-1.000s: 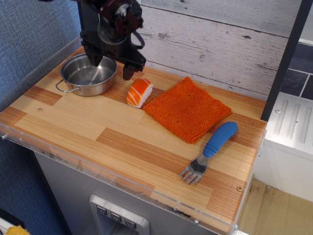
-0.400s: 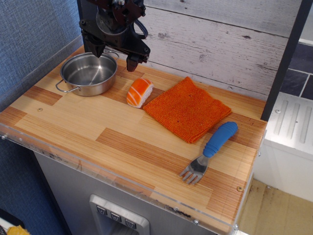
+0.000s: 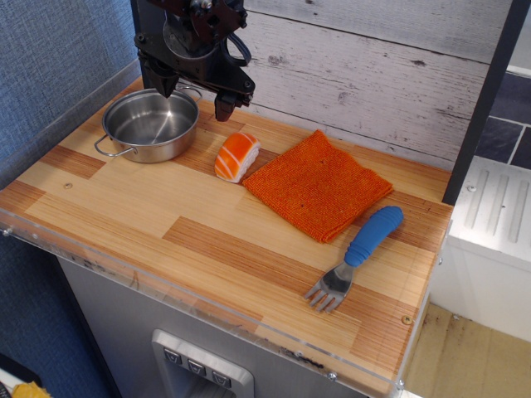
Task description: Put the bowl on the far corner of the table.
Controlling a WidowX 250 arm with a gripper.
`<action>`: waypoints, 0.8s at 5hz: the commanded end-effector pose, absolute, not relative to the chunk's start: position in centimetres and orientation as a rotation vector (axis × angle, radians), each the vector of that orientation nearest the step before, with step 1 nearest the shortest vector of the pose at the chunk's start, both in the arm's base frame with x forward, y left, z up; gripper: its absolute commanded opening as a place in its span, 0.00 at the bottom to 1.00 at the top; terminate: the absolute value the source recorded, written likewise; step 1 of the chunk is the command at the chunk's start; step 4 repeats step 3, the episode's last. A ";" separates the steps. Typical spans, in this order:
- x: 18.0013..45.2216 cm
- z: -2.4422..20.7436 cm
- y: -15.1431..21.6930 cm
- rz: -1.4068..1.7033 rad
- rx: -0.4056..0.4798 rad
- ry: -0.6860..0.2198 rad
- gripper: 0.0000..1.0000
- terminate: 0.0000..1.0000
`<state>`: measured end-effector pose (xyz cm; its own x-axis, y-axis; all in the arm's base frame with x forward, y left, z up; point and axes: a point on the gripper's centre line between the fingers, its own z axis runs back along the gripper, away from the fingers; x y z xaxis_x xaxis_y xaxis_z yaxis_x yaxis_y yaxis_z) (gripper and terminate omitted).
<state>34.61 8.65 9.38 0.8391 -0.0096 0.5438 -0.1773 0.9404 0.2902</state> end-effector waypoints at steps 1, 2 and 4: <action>34.3 11.0 8.7 0.091 0.346 -0.616 1.00 0.00; 34.3 11.0 8.7 0.091 0.346 -0.616 1.00 0.00; 34.3 11.0 8.7 0.091 0.346 -0.616 1.00 1.00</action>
